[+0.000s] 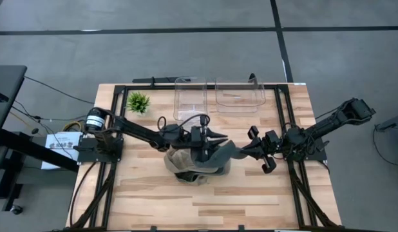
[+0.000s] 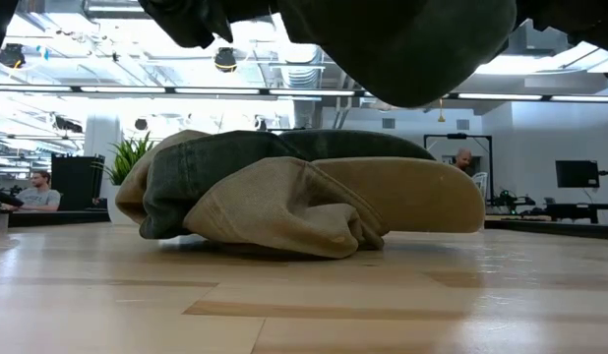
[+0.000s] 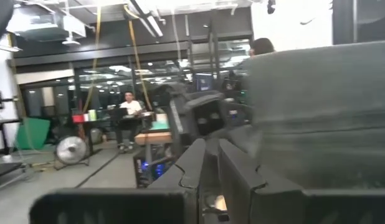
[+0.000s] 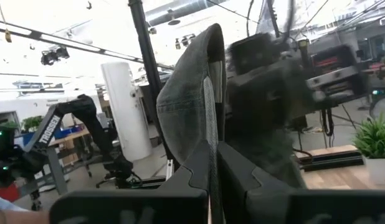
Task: Pick & Place hat
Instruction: Put the black cap into the left transparent bin
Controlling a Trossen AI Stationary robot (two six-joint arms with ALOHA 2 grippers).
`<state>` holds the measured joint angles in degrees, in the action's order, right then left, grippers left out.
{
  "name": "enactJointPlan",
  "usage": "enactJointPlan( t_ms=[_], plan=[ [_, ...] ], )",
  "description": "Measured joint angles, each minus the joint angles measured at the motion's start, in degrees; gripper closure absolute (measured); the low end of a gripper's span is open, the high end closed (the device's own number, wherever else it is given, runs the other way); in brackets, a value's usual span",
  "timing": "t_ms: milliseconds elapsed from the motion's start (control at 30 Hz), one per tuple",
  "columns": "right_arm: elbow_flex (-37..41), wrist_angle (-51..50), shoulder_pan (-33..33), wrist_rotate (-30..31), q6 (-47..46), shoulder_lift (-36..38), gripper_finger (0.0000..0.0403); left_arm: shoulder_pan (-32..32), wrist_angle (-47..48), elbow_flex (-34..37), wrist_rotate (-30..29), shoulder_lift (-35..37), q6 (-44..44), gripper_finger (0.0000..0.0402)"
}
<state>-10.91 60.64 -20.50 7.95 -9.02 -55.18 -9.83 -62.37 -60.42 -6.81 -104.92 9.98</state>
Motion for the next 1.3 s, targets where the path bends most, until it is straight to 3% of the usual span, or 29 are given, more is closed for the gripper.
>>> enactJointPlan(
  t_ms=[333,833,1300],
  plan=[
    [-0.05,-0.15,-0.04,0.92,0.06,0.00,0.0397,-3.84,0.01,0.00,-0.31,0.00,0.64,0.0361],
    [-0.05,-0.23,-0.10,1.45,0.06,0.00,0.0398,2.90,-0.77,0.04,-0.68,0.02,2.22,0.0361],
    [-0.03,-1.06,0.01,1.06,0.03,0.00,0.0399,2.08,-1.06,0.06,2.43,0.24,1.73,0.0360]
  ],
)
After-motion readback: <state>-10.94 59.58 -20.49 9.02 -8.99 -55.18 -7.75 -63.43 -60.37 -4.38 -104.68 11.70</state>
